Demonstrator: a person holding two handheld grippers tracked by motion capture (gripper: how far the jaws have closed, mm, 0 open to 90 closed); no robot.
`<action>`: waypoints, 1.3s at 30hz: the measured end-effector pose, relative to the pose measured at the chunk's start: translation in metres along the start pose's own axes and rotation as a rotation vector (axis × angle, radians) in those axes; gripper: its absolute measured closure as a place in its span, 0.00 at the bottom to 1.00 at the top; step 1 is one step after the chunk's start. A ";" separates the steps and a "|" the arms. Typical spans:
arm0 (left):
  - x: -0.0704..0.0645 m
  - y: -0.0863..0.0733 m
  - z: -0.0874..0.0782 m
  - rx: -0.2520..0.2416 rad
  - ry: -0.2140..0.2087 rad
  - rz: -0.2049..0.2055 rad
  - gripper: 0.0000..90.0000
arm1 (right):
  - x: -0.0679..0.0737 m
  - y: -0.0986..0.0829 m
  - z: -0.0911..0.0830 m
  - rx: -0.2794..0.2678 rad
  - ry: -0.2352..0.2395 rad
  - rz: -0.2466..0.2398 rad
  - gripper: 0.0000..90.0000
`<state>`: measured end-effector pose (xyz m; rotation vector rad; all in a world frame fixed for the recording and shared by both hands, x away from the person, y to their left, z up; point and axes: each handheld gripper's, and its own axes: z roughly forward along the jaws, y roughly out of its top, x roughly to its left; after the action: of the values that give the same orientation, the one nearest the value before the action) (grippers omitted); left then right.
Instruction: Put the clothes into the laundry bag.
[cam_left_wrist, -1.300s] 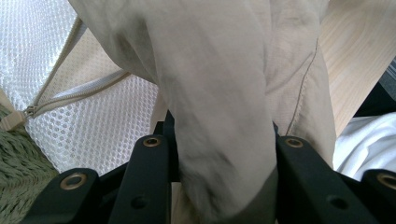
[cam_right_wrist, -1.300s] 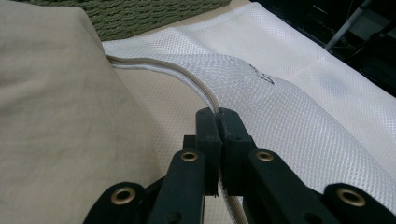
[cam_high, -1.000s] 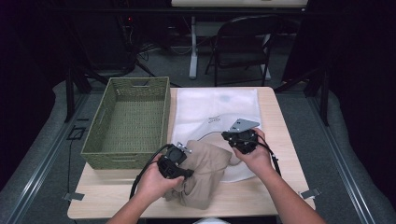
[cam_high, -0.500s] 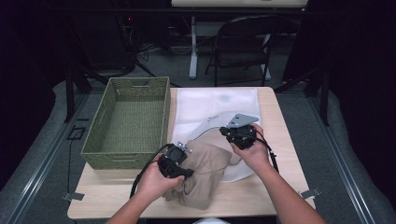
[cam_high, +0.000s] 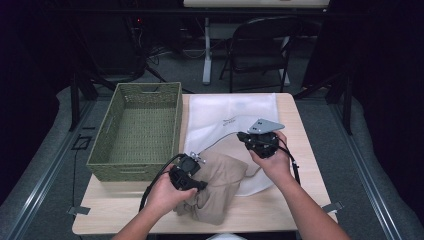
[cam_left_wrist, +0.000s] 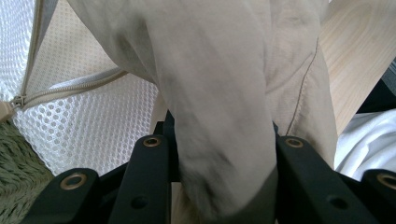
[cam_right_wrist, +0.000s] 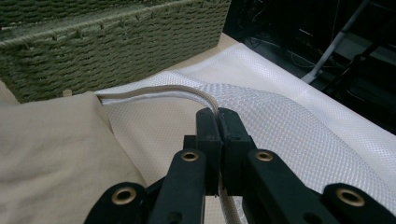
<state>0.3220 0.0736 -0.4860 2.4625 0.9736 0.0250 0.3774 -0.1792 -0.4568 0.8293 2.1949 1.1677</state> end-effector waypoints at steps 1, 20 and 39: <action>0.000 0.000 0.000 0.002 0.002 0.000 0.76 | 0.000 0.000 0.000 -0.006 -0.002 0.005 0.98; 0.006 -0.002 0.001 0.011 -0.018 -0.023 0.76 | -0.009 0.004 -0.007 -0.044 -0.002 0.048 0.98; 0.011 -0.004 0.003 0.003 -0.033 -0.045 0.76 | -0.014 0.008 -0.008 -0.054 0.000 0.062 0.98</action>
<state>0.3282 0.0816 -0.4917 2.4351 1.0158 -0.0323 0.3839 -0.1893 -0.4437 0.8806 2.1415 1.2511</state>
